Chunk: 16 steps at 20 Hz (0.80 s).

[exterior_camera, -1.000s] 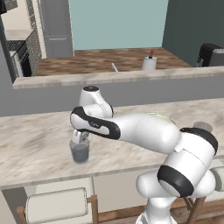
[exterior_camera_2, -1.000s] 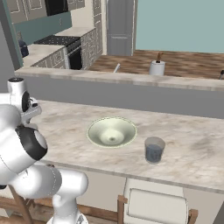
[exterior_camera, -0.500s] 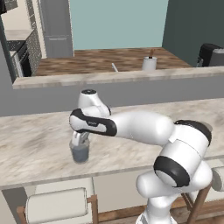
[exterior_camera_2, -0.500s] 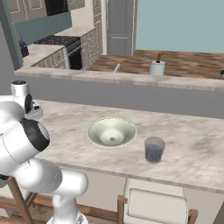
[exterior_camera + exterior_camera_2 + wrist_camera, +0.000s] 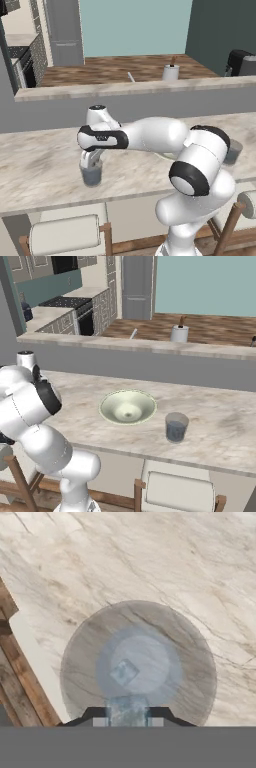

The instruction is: There are four ice cubes in the ice bowl. Place two ice cubes in each glass of water.

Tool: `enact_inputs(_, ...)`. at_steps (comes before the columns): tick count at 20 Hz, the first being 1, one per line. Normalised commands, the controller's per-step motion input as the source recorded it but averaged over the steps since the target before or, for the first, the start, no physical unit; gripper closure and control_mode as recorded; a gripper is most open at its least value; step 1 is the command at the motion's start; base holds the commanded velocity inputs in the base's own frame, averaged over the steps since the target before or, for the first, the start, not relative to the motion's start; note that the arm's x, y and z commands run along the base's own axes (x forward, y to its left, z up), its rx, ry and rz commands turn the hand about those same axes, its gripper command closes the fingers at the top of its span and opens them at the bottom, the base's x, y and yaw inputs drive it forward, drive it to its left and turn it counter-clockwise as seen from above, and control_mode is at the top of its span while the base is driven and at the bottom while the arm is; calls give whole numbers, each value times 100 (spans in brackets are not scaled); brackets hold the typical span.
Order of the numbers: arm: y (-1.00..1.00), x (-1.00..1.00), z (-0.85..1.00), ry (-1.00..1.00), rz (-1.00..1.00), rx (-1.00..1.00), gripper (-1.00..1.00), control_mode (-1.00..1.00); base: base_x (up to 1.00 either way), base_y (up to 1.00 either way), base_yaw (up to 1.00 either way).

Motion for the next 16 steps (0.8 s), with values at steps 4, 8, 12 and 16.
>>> enact_inputs(4, 23, 16, 0, 2, 0, -2, 100, -100, 0, 0, 0)
enact_inputs(8, 26, 5, -1, 1, 0, -4, 100, -100, 0, 0, 0)
enact_inputs(12, 12, 10, -14, 2, 0, -4, 100, -100, 0, 0, 0)
enact_inputs(16, 0, 16, -13, 0, 0, -1, 100, -100, 0, 0, 0)
